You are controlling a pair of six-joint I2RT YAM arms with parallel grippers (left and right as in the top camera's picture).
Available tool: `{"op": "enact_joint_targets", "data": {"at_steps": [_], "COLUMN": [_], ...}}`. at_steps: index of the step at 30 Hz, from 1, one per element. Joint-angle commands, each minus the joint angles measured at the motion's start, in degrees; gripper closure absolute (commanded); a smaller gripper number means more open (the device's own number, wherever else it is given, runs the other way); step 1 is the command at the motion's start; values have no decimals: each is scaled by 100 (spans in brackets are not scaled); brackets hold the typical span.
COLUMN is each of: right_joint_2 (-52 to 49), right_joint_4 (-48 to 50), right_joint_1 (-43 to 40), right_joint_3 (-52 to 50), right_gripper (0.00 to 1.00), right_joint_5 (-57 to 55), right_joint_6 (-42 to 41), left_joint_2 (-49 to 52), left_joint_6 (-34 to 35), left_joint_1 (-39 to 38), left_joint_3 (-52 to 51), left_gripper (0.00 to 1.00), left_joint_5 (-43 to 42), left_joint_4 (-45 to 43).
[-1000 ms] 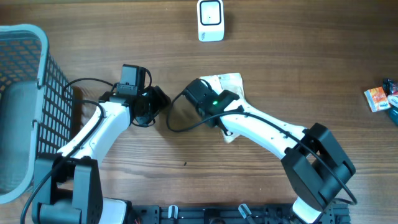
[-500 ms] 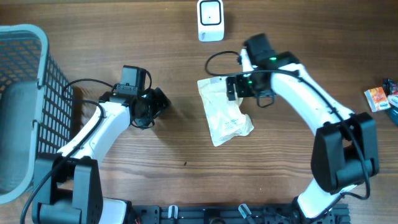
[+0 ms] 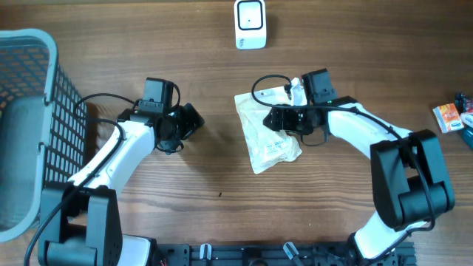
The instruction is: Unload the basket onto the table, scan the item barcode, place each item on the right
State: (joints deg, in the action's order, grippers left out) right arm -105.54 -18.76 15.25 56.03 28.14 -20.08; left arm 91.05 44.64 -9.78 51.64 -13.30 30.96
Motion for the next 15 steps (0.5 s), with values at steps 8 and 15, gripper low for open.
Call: {"op": "enact_joint_targets", "data": {"at_steps": [8,15], "right_joint_2": [-105,-66], "right_joint_4": [94,208], "right_joint_1": [155,155], "right_joint_3": [59,2009], "right_gripper": [95,95], "right_joint_5": [118,286], "right_joint_6": [-905,-1880], "left_joint_2": [-105,-105], "left_joint_6": [-94,-94], "left_joint_1": [-11,-11], "left_joint_3": [11,11], "left_gripper": [0,0], "left_joint_5": [79,76], "left_joint_4": [-4,-4]}}
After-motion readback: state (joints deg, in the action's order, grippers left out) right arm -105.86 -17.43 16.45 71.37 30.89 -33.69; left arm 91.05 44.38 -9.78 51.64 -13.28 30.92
